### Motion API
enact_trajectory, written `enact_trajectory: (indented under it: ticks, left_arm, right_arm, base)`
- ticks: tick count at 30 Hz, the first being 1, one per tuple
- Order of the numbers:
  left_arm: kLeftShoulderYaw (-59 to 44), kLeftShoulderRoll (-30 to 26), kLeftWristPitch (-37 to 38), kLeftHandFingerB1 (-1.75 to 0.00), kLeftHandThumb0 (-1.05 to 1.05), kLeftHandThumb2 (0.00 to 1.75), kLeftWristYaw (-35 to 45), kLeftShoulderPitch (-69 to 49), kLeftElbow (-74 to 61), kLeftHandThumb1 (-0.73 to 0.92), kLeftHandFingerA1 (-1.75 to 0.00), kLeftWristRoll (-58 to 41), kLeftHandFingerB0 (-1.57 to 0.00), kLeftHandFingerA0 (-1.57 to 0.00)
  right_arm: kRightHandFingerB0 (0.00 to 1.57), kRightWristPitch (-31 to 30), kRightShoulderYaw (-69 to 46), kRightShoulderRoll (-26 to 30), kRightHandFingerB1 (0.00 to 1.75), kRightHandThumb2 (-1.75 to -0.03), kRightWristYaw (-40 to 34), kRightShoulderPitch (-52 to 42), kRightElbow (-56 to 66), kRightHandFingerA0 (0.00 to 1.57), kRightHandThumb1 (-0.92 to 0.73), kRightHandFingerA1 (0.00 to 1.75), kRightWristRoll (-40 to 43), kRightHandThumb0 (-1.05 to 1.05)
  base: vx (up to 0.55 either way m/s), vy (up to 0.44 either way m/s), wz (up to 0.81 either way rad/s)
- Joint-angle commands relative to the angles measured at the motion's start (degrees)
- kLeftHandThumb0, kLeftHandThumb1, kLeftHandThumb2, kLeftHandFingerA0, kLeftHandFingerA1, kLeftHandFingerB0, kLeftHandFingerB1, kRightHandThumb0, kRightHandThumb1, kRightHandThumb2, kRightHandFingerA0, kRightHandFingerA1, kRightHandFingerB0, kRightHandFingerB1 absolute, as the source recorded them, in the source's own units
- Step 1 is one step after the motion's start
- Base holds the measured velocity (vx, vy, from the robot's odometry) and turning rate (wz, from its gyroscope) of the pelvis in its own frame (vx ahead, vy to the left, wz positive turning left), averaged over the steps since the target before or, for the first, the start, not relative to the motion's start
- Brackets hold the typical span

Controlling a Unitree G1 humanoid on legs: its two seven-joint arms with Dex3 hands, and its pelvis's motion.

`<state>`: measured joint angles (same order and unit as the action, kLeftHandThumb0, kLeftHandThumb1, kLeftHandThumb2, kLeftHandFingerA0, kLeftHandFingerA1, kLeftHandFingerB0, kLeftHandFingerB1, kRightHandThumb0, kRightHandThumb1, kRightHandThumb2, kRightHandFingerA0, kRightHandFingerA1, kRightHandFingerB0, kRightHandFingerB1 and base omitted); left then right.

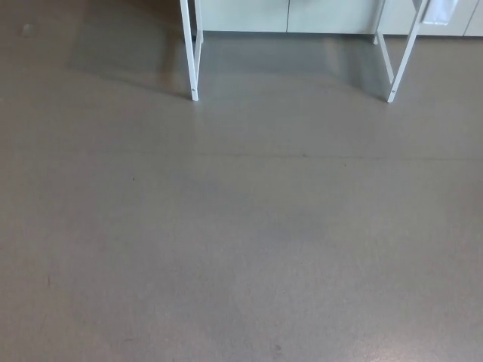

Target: The robot walks towards a desk on which a file tray is kept in the middle and a stapler is kept to its right. The robot lifts the stapler using its right hand and places it on the file tray.

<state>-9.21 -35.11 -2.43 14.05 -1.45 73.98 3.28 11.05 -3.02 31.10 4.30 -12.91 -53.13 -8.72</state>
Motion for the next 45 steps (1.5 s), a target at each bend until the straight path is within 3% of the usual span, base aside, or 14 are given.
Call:
enact_trajectory:
  ticks: [1, 3, 10, 13, 22, 23, 26, 27, 28, 34, 35, 36, 39, 45]
  left_arm:
    - [-0.2, -0.3, 0.6, -0.89, -0.8, 1.28, -0.5, 0.3, 0.1, 0.28, -0.96, -0.2, -0.4, -0.42]
    - [1.8, -0.5, 0.8, -0.85, -0.79, 1.23, -1.4, 0.8, 0.5, 0.27, -0.92, 1.9, -0.41, -0.45]
    - [-0.4, -0.1, 1.0, -0.84, -0.75, 1.24, -0.2, 0.3, 0.6, 0.26, -0.92, -1.2, -0.36, -0.42]
    - [-1.0, -0.1, 0.0, -0.82, -0.66, 1.28, 0.2, 0.5, 0.4, 0.41, -0.9, -1.3, -0.35, -0.46]
    - [1.9, 0.0, 1.1, -0.87, -0.81, 1.26, -1.8, 0.1, 0.2, 0.27, -0.96, 1.3, -0.45, -0.57]
    - [2.3, 0.0, 1.6, -0.8, -0.7, 1.29, -1.6, -0.1, 0.2, 0.41, -0.9, 1.7, -0.35, -0.48]
    - [3.3, 0.1, 1.5, -0.86, -0.82, 1.24, -2.2, 0.0, 0.4, 0.27, -0.95, 2.4, -0.45, -0.56]
    - [4.1, 0.1, 1.6, -0.86, -0.82, 1.24, -2.6, -0.1, 0.4, 0.27, -0.96, 3.0, -0.46, -0.57]
    - [3.9, 0.2, 1.9, -0.86, -0.83, 1.23, -2.6, -0.2, 0.5, 0.27, -0.95, 2.6, -0.47, -0.58]
    - [2.8, 1.2, 2.3, -0.79, -0.62, 1.24, -2.8, -1.0, 0.8, 0.41, -0.89, 1.2, -0.4, -0.56]
    - [2.3, 1.4, 2.4, -0.9, -0.76, 1.26, -2.3, -1.1, 0.8, 0.29, -0.98, 0.7, -0.55, -0.65]
    - [2.2, 1.4, 2.3, -0.8, -0.61, 1.24, -2.0, -1.2, 0.8, 0.42, -0.9, 0.6, -0.43, -0.58]
    - [3.8, 1.4, 2.9, -0.8, -0.69, 1.27, -3.1, -1.4, 0.5, 0.42, -0.93, 2.5, -0.42, -0.63]
    - [2.2, 1.9, 2.9, -0.8, -0.64, 1.25, -2.5, -1.2, 1.0, 0.4, -0.9, 0.7, -0.4, -0.57]
  right_arm:
    - [0.07, 0.9, -1.4, 0.5, 0.25, -0.61, 1.4, 0.1, -0.2, 0.02, -0.7, 0.29, 1.6, -0.71]
    - [0.06, 1.0, -0.8, 0.6, 0.26, -0.93, -0.3, 0.0, -0.2, 0.0, -0.6, 0.08, 0.3, -0.87]
    - [0.09, 1.9, 0.4, 1.5, 0.25, -0.62, -0.5, 1.4, -2.2, 0.04, -0.72, 0.27, -0.9, -0.74]
    - [0.05, 2.3, -0.3, 1.2, 0.25, -0.95, 0.8, 1.7, -2.9, 0.02, -0.54, 0.21, 0.3, -0.76]
    - [0.06, 1.3, 1.3, 2.3, 0.26, -0.95, -0.3, 2.1, -2.7, 0.04, -0.57, 0.21, -1.9, -0.76]
    - [0.09, 1.3, 1.1, 2.2, 0.25, -0.62, -0.2, 2.4, -3.0, 0.01, -0.71, 0.29, -1.5, -0.76]
    - [0.05, 2.1, 1.4, 2.8, 0.27, -0.95, -0.5, 1.6, -1.6, 0.03, -0.56, 0.25, -1.8, -0.75]
    - [0.09, 1.8, 1.2, 2.8, 0.24, -0.62, 0.0, 1.4, -1.0, 0.04, -0.72, 0.27, -1.5, -0.73]
    - [0.08, 1.4, 1.1, 3.0, 0.27, -0.92, 0.3, 1.5, -0.7, 0.06, -0.56, 0.25, -1.4, -0.75]
    - [0.11, 0.1, 1.2, 3.8, 0.29, -0.93, 0.2, 1.9, 0.6, 0.01, -0.57, 0.14, -1.8, -0.82]
    - [0.11, 0.5, 1.3, 4.0, 0.24, -0.62, 0.4, 2.2, 0.4, 0.02, -0.72, 0.28, -1.9, -0.74]
    - [0.05, -0.6, 1.2, 4.1, 0.28, -0.94, 1.2, 2.4, 0.7, 0.03, -0.55, 0.27, -1.5, -0.73]
    - [0.08, -0.9, 1.5, 4.3, 0.24, -0.62, 1.6, 3.9, -0.7, 0.05, -0.71, 0.28, -1.6, -0.75]
    - [0.1, -1.1, 2.5, 5.0, 0.31, -0.92, -0.9, 3.5, 1.1, 0.06, -0.55, 0.31, -3.4, -0.78]
  base:
    - [0.0, 0.0, 0.0]
    - [0.0, 0.0, 0.0]
    - [0.01, -0.01, 0.04]
    - [-0.09, -0.025, 0.01]
    - [0.11, 0.226, -0.15]
    - [0.23, 0.396, -0.02]
    - [0.22, 0.165, 0.03]
    - [0.18, 0.066, 0.01]
    - [0.18, 0.02, 0.06]
    - [0.24, -0.096, 0.11]
    - [0.27, -0.218, 0.21]
    - [0.31, -0.23, 0.12]
    - [0.42, -0.28, 0.22]
    - [0.27, -0.073, 0.04]
